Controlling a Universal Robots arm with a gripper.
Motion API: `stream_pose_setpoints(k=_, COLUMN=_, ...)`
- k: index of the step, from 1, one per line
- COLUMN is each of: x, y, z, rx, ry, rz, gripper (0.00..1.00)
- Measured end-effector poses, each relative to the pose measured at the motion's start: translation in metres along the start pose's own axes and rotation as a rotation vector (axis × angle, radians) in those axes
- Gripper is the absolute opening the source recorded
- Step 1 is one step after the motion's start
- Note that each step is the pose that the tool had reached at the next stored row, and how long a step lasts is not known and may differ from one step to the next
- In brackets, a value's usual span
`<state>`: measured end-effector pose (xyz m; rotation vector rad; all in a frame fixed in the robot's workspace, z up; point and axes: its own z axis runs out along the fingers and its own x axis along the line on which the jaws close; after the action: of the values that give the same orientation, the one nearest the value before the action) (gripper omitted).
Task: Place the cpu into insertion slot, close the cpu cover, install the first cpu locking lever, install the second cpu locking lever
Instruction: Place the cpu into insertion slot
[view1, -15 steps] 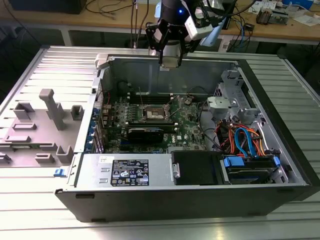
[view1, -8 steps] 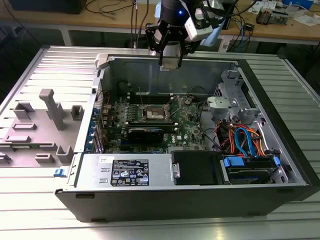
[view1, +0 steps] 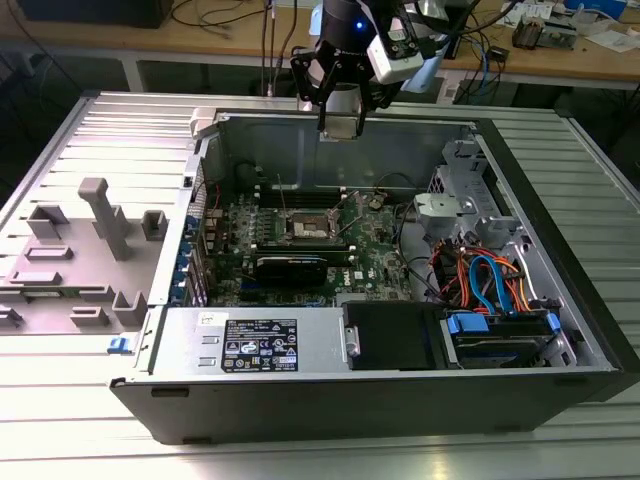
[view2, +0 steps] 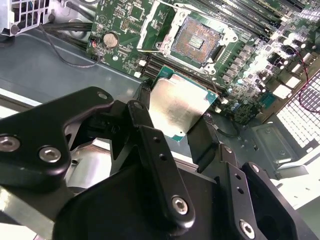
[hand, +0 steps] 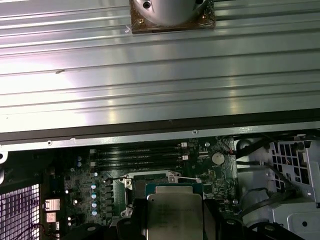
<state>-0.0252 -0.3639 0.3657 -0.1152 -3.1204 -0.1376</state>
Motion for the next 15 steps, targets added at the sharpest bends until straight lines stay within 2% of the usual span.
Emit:
stream_pose_setpoints(k=10, x=0.0, y=-0.0003, z=0.0, rx=-0.0001, ry=-0.0001, rz=0.001, gripper=0.54)
stream_pose_setpoints(k=15, x=-0.0001, y=-0.0017, z=0.0003, rx=-0.0001, ry=-0.0015, rz=0.018, gripper=0.54)
